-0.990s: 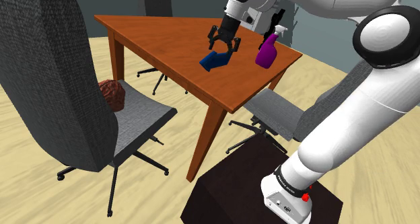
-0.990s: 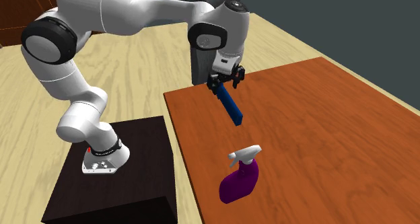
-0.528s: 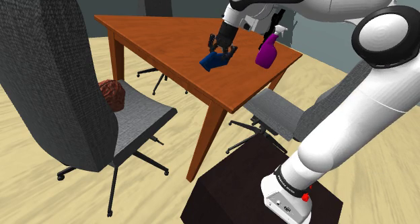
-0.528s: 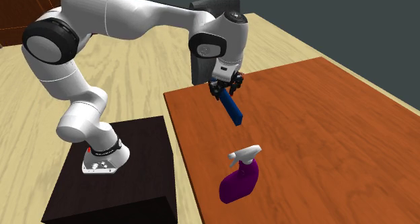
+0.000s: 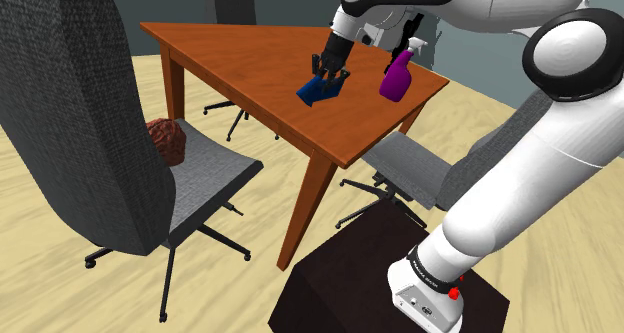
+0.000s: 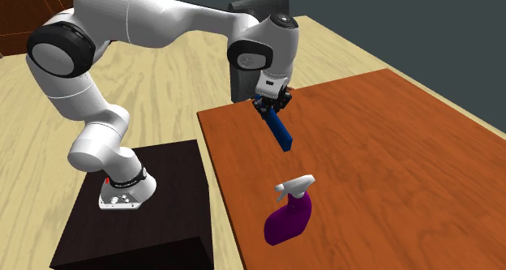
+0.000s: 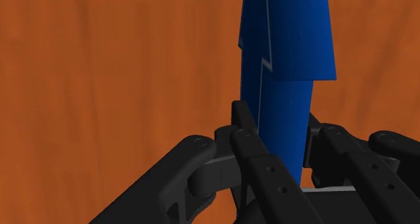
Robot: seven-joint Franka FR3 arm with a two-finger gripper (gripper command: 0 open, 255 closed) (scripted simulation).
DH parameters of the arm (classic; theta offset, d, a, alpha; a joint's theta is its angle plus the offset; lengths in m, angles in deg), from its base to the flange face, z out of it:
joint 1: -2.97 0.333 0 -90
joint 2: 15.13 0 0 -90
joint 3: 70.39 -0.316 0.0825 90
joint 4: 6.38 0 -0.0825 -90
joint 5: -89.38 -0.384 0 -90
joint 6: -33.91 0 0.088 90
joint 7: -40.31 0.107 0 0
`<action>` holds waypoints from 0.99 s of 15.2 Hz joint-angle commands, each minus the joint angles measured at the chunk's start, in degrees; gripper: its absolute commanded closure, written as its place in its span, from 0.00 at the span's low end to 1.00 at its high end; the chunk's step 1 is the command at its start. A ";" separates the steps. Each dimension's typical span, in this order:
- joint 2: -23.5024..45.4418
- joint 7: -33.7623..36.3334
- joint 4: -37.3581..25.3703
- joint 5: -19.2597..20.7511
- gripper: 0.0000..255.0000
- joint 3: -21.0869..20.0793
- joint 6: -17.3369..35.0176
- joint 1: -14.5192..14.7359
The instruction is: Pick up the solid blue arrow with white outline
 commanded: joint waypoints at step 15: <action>-0.08 1.54 -10.51 0.34 1.00 0.09 -10.51 -0.09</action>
